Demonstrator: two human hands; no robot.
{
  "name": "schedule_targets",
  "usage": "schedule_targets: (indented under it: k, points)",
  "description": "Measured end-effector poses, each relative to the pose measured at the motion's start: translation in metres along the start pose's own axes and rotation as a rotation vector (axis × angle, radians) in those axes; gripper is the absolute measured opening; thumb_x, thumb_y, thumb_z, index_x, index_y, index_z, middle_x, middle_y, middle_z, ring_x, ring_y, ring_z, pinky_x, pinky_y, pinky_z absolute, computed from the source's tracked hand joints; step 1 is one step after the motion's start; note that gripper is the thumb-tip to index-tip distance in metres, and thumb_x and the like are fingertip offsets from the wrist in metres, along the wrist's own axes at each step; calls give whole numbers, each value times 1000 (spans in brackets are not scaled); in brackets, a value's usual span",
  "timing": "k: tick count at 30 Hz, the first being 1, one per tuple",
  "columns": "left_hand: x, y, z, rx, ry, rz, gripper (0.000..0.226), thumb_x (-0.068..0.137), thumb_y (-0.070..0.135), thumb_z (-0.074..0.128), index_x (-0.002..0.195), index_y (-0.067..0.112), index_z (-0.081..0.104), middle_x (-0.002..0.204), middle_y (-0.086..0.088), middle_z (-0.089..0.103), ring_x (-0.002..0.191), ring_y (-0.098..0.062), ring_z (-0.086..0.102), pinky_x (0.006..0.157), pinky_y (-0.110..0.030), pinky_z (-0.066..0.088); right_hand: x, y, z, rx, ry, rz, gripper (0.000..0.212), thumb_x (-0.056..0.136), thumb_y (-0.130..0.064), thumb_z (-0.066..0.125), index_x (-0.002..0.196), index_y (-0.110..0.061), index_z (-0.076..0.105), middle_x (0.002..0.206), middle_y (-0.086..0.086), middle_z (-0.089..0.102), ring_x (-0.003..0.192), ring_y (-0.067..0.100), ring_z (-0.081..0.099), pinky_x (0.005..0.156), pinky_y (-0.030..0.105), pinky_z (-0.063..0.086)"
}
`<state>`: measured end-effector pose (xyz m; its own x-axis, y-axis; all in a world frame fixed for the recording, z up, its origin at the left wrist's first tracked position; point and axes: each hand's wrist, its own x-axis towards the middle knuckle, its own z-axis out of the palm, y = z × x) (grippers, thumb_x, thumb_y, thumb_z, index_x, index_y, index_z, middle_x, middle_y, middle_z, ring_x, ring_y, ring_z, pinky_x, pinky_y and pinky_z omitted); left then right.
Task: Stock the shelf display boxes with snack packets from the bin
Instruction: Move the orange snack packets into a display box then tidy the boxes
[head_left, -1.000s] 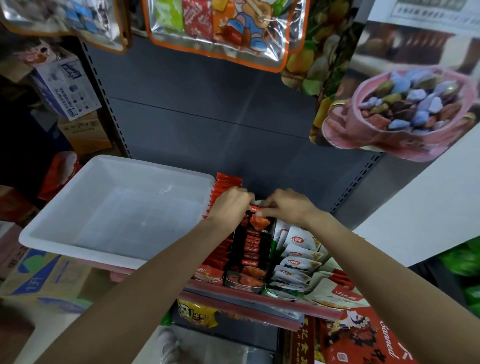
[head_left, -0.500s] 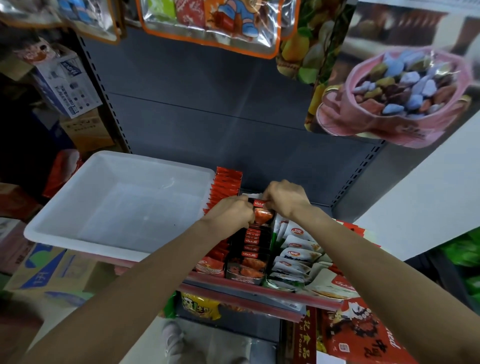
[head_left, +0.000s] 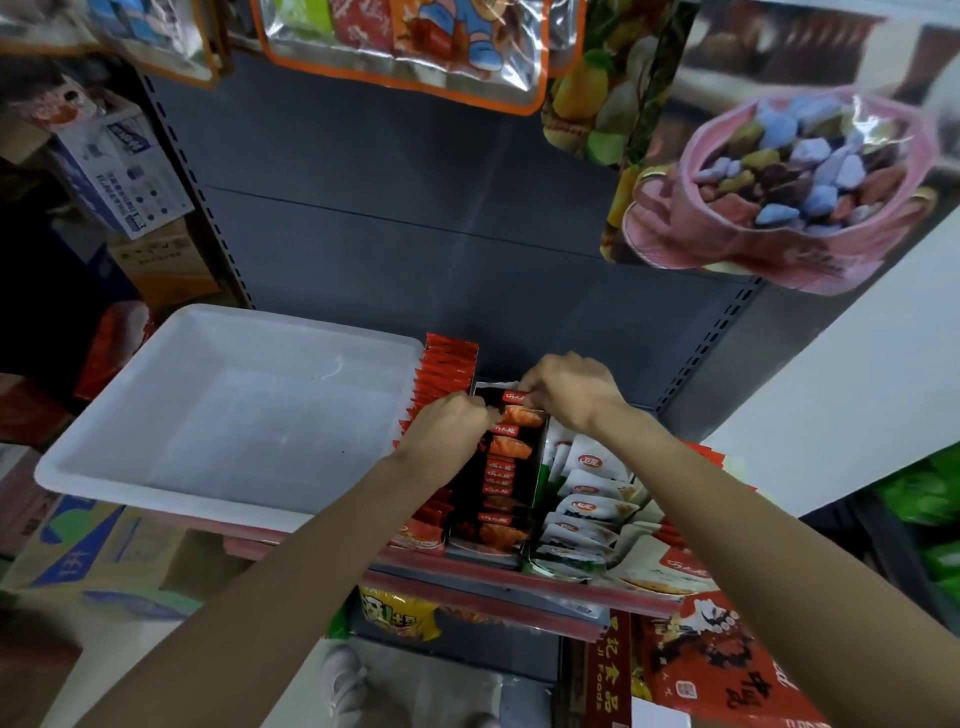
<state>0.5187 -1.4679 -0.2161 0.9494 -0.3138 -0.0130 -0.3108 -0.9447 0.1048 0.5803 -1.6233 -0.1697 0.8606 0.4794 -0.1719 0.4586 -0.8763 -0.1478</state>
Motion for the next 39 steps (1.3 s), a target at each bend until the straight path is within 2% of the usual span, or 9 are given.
schedule_targets:
  k: [4,8,10,13,18,26,31,35,39]
  points:
    - [0,1,0,-58,40,-12,25,88,-5,46,98,11,63,95,-5,61,89,-21,61,69,-24,41,-2,-4,8,-3,-108,-11,26,94,-16,45,105,-24,67,100,5,67,92,26,62,68,30,43]
    - [4,1,3,-161,61,-58,19,92,6,51,100,12,67,98,-6,65,89,-21,63,74,-27,47,-3,-8,5,-62,-176,-7,31,89,-46,57,95,-16,60,82,2,56,79,20,54,66,30,38]
    - [2,0,3,-261,162,-99,13,90,9,58,100,8,66,100,-7,64,91,-21,60,75,-29,48,-4,-13,6,-167,-160,-17,34,85,-42,64,103,-13,60,95,6,59,90,24,58,68,30,38]
    - [-4,4,-4,-265,343,35,11,78,1,69,86,4,63,86,-8,62,83,-25,59,66,-32,48,0,-17,12,-221,-75,-26,26,89,-29,61,110,-14,61,108,9,62,101,27,60,68,30,38]
    - [-7,0,-2,-124,-50,142,22,94,9,51,104,13,70,97,-4,69,88,-18,64,78,-30,51,2,-14,14,-176,-70,-34,18,89,-28,61,101,-15,63,104,8,64,97,27,60,66,29,35]
    - [-5,1,-4,-315,-188,74,18,88,11,64,104,10,71,101,-5,71,92,-14,66,87,-32,52,4,-13,16,-141,-63,-21,16,87,-30,64,99,-19,65,102,5,65,95,25,60,65,29,35]
    - [-7,0,-10,-257,-283,99,44,80,26,73,120,9,62,108,-3,70,99,-13,64,92,-29,47,5,-11,19,-138,-50,-11,22,87,-31,65,105,-20,65,106,5,65,100,26,59,67,29,38]
    - [-7,0,-9,-253,-316,99,64,78,28,75,133,9,49,98,-1,73,95,-12,66,93,-35,48,6,-12,18,-137,-54,-7,21,86,-30,65,104,-19,64,106,6,64,99,26,59,67,29,37]
    - [-4,1,-10,-267,-327,53,64,75,31,78,129,8,53,95,-5,71,94,-18,66,89,-41,50,5,-13,18,-143,-46,-3,21,85,-30,66,103,-19,64,106,7,64,98,27,59,67,29,36]
